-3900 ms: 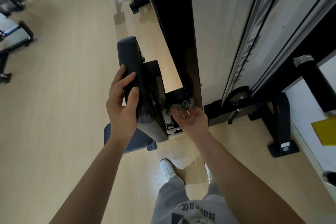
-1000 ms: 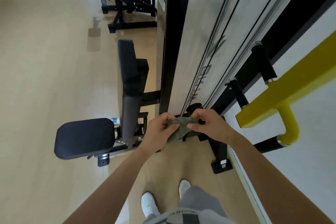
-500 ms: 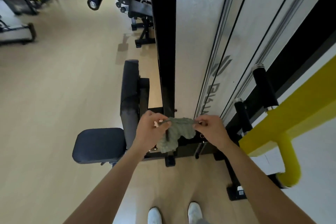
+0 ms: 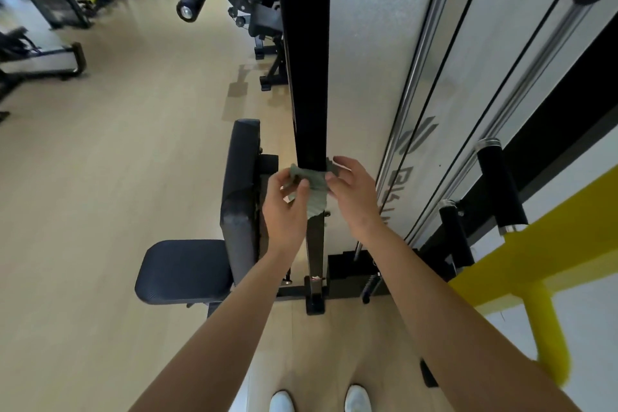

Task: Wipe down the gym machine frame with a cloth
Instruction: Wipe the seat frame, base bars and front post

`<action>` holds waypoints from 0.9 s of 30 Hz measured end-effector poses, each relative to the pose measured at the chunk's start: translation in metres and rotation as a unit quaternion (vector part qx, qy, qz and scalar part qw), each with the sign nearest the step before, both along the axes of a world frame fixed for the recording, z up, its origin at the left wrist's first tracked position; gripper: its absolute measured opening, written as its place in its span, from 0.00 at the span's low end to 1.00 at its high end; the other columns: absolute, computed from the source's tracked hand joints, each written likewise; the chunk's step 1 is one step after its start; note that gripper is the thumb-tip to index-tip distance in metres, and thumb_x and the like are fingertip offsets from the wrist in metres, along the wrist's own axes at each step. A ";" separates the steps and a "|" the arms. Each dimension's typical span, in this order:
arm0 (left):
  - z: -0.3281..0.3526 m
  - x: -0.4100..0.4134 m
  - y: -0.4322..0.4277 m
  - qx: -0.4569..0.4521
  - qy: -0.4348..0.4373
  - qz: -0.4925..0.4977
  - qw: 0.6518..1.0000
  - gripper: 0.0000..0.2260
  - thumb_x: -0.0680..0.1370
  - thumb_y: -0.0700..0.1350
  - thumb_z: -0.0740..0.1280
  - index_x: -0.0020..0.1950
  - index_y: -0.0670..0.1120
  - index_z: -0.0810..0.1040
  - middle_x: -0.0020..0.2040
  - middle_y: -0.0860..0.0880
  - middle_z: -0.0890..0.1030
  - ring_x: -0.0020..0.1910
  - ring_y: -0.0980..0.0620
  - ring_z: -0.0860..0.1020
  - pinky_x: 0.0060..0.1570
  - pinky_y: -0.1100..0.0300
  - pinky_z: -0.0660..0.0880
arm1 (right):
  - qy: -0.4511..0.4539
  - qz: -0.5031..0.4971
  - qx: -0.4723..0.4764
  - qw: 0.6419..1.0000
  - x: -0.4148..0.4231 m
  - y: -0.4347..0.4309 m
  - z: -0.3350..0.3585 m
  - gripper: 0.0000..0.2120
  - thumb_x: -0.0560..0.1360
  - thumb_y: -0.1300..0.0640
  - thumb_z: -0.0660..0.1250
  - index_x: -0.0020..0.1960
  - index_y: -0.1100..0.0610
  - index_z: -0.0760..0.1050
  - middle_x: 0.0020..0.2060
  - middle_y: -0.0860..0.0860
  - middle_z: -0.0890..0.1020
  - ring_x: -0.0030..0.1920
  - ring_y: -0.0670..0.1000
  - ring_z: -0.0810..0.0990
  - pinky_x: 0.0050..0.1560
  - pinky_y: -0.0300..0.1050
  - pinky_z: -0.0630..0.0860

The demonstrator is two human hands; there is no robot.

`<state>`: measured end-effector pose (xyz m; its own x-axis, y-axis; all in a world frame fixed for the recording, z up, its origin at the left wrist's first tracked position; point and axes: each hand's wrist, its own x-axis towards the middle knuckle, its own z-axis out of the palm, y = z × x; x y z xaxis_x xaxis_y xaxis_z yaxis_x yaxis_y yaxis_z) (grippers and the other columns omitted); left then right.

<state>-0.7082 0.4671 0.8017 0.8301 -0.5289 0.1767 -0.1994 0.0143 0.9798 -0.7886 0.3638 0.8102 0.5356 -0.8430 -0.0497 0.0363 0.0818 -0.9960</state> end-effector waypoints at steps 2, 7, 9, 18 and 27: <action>-0.013 0.002 -0.003 0.008 0.029 -0.012 0.999 0.13 0.81 0.42 0.69 0.66 0.45 0.76 0.57 0.51 0.81 0.56 0.58 0.80 0.53 0.67 0.78 | 0.003 0.003 0.002 1.000 0.000 0.003 -0.013 0.13 0.79 0.61 0.68 0.62 0.52 0.74 0.56 0.49 0.84 0.56 0.45 0.83 0.54 0.44 0.80; -0.045 0.008 -0.015 0.035 0.065 0.022 0.997 0.09 0.79 0.44 0.72 0.59 0.47 0.79 0.51 0.54 0.82 0.49 0.64 0.80 0.51 0.67 0.78 | 0.036 0.010 -0.001 0.999 0.002 0.005 -0.047 0.14 0.78 0.65 0.69 0.63 0.56 0.76 0.55 0.52 0.84 0.58 0.48 0.83 0.64 0.52 0.79; -0.063 0.007 -0.017 0.040 0.061 0.033 0.997 0.08 0.78 0.45 0.73 0.55 0.48 0.78 0.49 0.54 0.82 0.48 0.63 0.81 0.49 0.67 0.78 | 0.042 0.003 0.012 0.999 0.006 0.007 -0.062 0.15 0.77 0.65 0.70 0.63 0.57 0.77 0.55 0.52 0.85 0.57 0.50 0.83 0.64 0.55 0.78; -0.173 0.003 -0.016 0.094 0.122 0.069 0.986 0.08 0.77 0.47 0.74 0.46 0.53 0.75 0.43 0.57 0.82 0.41 0.64 0.80 0.38 0.73 0.72 | 0.032 -0.067 0.094 0.993 0.014 0.022 -0.158 0.12 0.74 0.67 0.73 0.55 0.60 0.76 0.50 0.58 0.84 0.54 0.58 0.83 0.56 0.58 0.80; -0.305 0.006 -0.012 0.065 0.161 0.060 0.983 0.06 0.78 0.44 0.73 0.53 0.47 0.81 0.47 0.57 0.84 0.46 0.67 0.81 0.43 0.75 0.73 | 0.031 -0.088 0.067 0.993 0.020 0.025 -0.293 0.09 0.76 0.62 0.72 0.56 0.61 0.80 0.49 0.54 0.86 0.52 0.54 0.85 0.56 0.53 0.80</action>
